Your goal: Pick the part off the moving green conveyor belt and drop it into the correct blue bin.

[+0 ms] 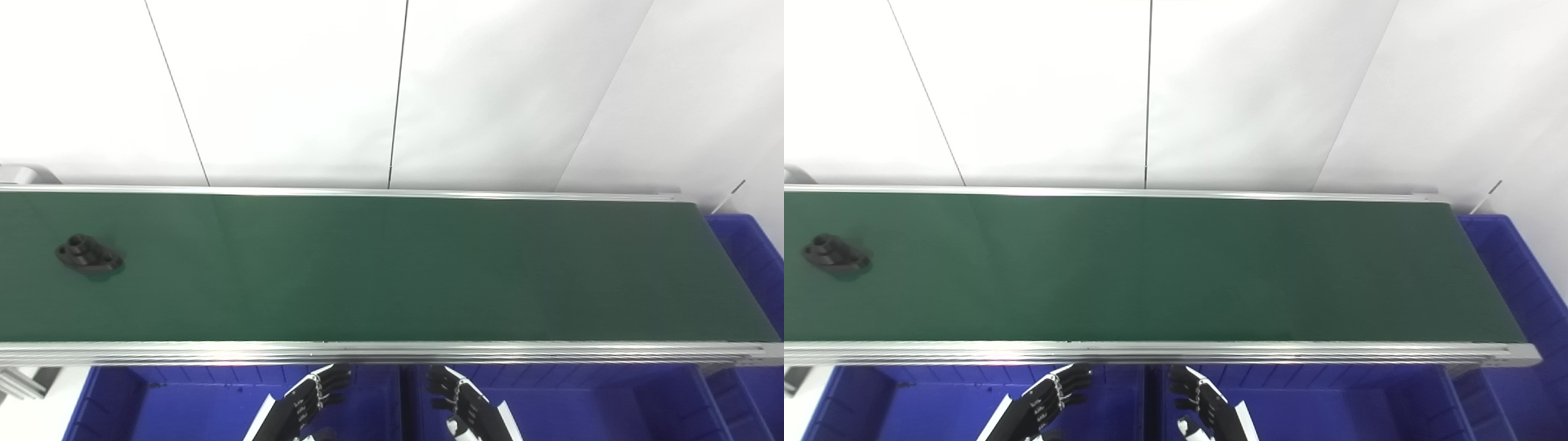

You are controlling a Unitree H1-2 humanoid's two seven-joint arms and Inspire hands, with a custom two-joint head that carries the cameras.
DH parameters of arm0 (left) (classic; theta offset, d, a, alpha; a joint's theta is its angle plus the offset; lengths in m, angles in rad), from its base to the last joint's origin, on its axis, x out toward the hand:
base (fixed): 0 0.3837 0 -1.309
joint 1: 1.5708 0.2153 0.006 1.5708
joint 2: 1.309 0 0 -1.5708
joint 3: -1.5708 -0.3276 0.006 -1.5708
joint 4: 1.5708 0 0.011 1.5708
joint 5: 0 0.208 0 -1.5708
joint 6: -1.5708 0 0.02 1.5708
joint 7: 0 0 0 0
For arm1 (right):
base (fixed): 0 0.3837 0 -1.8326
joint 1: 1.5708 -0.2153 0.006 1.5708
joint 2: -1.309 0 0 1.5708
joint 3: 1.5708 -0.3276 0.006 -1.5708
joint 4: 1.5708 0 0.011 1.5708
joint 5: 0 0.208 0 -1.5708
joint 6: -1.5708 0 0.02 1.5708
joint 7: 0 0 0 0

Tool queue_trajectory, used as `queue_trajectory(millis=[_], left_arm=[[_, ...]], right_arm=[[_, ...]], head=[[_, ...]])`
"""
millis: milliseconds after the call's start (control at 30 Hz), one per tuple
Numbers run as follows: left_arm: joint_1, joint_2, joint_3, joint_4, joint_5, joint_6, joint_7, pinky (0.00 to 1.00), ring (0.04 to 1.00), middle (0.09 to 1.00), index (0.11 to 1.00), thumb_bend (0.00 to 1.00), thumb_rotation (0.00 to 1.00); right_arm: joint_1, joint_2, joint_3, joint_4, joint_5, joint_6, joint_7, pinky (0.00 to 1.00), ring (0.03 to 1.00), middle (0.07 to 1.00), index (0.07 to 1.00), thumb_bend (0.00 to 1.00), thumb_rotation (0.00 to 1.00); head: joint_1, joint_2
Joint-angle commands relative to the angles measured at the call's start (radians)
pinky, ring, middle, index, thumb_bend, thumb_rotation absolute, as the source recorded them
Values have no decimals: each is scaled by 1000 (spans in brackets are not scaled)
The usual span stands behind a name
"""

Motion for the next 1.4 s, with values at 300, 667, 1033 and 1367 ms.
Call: queue_trajectory(millis=[300, 667, 1033, 1367], left_arm=[[-6, 6, -10, -115, -7, -13, -3, 791, 858, 849, 819, 779, 697], [4, 4, -18, -127, -5, -12, 2, 770, 846, 839, 810, 808, 687], [8, 2, -20, -134, -13, -10, 3, 776, 844, 833, 813, 805, 694], [4, 4, -25, -109, -8, -13, -1, 766, 846, 843, 807, 799, 682]], right_arm=[[8, -7, 3, -140, -37, -6, -2, 755, 822, 848, 845, 788, 884], [22, -2, -4, -154, -29, -6, -1, 735, 797, 831, 832, 821, 861], [26, -6, -4, -167, -27, -6, 8, 740, 801, 831, 835, 816, 859], [22, -9, -2, -135, -32, -6, 2, 732, 803, 833, 832, 821, 858]], head=[[1, 136], [2, 128], [4, 147], [36, 82]])
